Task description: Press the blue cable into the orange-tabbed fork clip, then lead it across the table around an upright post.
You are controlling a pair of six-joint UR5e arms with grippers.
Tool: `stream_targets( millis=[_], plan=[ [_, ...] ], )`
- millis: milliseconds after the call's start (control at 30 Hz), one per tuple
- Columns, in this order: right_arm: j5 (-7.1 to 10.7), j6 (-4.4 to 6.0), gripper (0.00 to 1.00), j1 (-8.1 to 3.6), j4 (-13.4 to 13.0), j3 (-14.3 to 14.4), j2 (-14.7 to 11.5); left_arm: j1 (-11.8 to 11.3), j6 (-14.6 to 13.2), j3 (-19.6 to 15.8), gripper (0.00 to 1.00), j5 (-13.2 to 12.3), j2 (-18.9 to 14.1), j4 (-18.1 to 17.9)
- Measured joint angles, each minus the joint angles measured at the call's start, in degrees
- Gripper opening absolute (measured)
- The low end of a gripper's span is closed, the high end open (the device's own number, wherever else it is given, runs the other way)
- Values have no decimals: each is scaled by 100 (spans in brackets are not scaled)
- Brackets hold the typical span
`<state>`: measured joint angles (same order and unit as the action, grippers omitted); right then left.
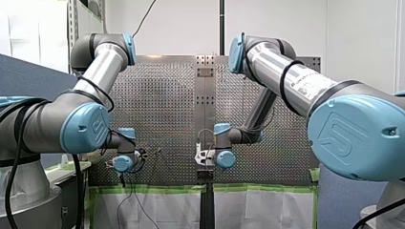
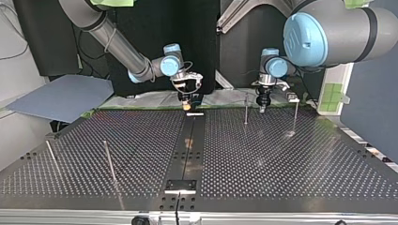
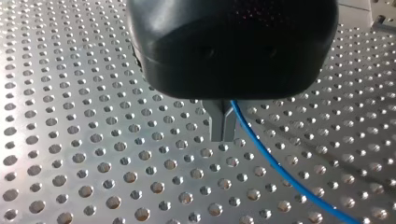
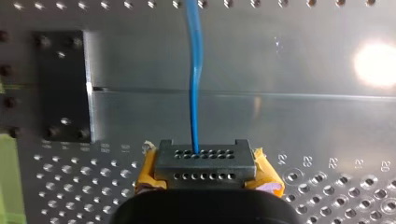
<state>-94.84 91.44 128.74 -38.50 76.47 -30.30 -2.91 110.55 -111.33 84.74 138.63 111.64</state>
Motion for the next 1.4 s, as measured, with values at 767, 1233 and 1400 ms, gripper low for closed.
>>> stream_targets(
  millis=[767,1233,1400],
  plan=[
    [94,-37,0,-311,148,-322,1,-72,-66,332,0,2,-6,408],
    [151,-46,0,-327,183,-336,8,-99,-509,332,100,-180,-4,935],
    [162,-46,0,-327,184,-335,9,-146,-520,331,100,-130,-7,1180]
  ],
)
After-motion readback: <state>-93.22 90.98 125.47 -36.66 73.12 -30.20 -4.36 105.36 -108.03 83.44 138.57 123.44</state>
